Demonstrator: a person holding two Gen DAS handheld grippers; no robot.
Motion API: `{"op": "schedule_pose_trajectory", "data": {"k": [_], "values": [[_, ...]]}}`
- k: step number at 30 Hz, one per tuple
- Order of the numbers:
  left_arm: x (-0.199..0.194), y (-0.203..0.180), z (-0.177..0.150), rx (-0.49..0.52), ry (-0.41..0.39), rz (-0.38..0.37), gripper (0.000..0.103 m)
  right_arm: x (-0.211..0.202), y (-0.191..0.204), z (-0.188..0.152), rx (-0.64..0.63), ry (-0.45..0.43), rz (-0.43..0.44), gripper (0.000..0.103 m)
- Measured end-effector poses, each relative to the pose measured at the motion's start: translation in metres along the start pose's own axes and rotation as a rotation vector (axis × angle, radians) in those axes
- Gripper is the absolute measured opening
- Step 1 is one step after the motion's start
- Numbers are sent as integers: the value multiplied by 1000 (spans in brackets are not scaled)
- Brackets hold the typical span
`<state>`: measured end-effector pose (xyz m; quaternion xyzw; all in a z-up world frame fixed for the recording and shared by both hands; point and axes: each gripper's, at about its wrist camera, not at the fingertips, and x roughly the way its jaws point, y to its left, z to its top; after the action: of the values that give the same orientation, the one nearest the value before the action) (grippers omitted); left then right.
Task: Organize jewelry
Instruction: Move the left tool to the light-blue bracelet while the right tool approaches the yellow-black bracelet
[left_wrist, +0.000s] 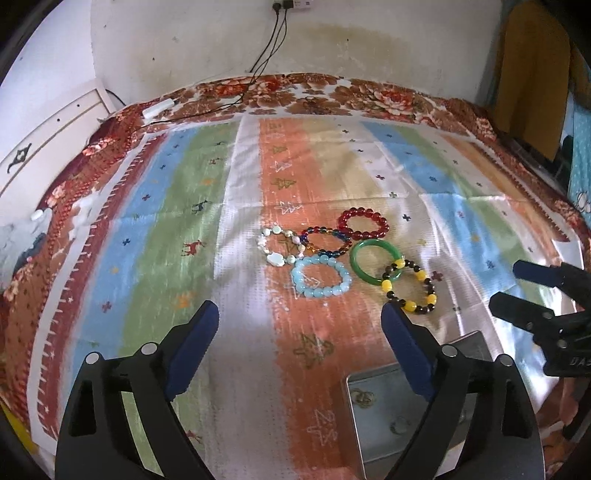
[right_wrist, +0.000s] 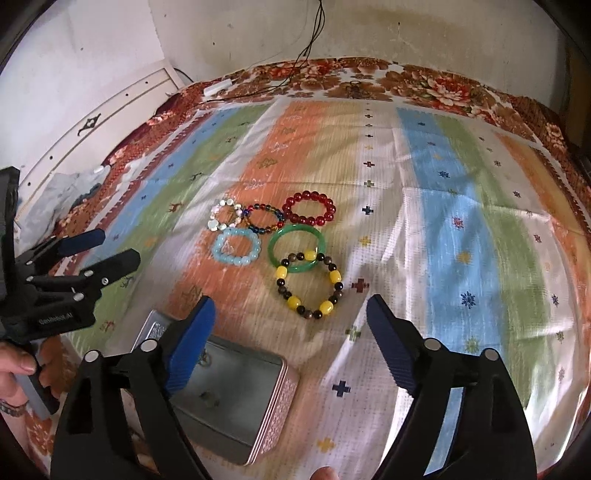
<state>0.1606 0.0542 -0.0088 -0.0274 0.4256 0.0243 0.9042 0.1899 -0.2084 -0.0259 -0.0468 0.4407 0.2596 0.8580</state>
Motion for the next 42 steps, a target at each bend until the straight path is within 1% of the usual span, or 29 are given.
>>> {"op": "schedule_pose_trajectory", "data": {"k": [3,7,9,12,14,19,25,33,42], "values": [[4,1,2,23,3,10,90,2,2,1,-30,-7,-37,86],[13,9,6,4,25,16,92,11,-4,7,-17,20,-64,86],[18,15,9,-17,40,13,92,13,-10,9,15,26,-58,86],[23,19,12,-24,48,20,92,12,-17,10,46,13,-49,86],[27,21,14,-24,56,24,92,13,-21,11,54,11,-61,86],[35,27,20,-40,77,29,92,23,-30,18,94,42,-39,86],[46,26,27,-28,89,48,92,27,-31,26,81,31,-59,86],[61,32,32,-77,127,0,92,40,-29,36,66,51,-50,86],[74,29,38,-68,145,-2,92,56,-34,45,77,77,-41,86]]}}
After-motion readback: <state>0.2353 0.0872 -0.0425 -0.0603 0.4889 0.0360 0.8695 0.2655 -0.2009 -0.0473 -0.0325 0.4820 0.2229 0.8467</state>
